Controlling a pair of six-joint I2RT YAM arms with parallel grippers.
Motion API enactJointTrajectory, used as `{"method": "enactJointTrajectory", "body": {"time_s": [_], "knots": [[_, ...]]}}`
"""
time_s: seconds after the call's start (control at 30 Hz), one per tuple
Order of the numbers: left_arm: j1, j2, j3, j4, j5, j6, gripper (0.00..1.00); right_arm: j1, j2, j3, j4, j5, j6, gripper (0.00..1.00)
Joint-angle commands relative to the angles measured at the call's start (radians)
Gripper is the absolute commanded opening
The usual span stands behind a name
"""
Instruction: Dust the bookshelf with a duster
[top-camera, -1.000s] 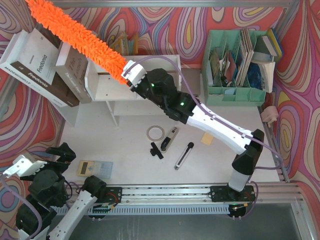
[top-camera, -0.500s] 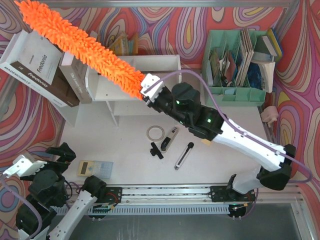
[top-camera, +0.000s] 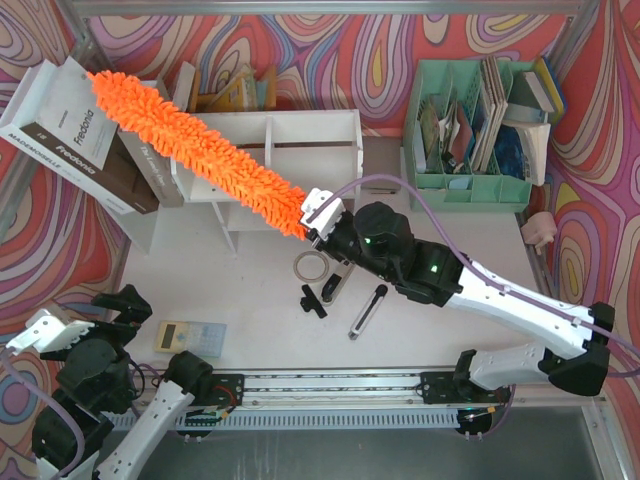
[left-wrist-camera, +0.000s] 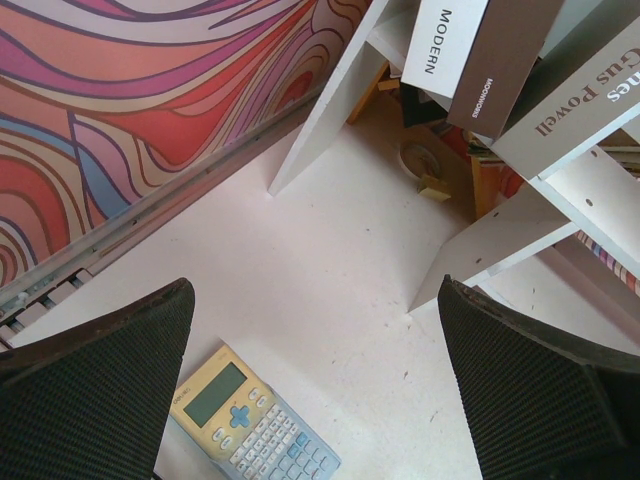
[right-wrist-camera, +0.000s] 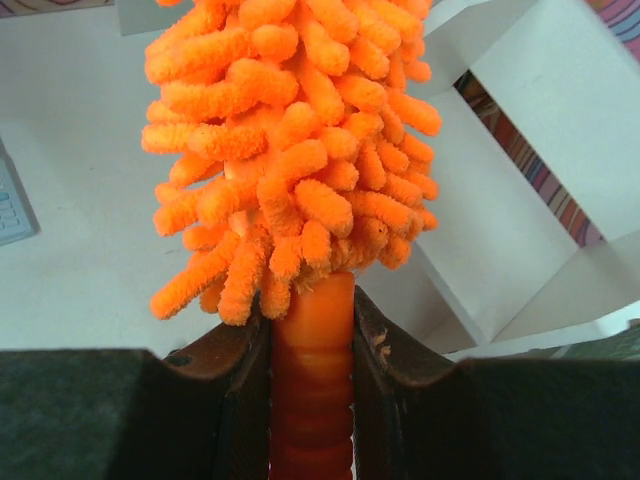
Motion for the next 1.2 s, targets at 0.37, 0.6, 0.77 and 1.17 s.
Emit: {"method": "enactJointTrajectory", "body": {"time_s": [0.37,0.6,0.77,1.17], "knots": [[0.003,0.014,-0.009,0.006,0.004,0.013,0.98,0.001,0.160,0.082,0.188,-0.008,0.050,0.00],[0.003,0.009,-0.008,0.006,0.005,0.012,0.98,-0.001,0.265,0.158,0.203,0.081,0.048,0.00],[0.003,0.006,-0.008,0.009,0.006,0.013,0.98,-0.018,0.331,0.227,0.221,0.119,0.049,0.00],[0.003,-0.002,-0.011,0.009,0.006,0.014,0.98,-0.111,0.449,0.392,0.194,0.144,0.193,0.00]]}}
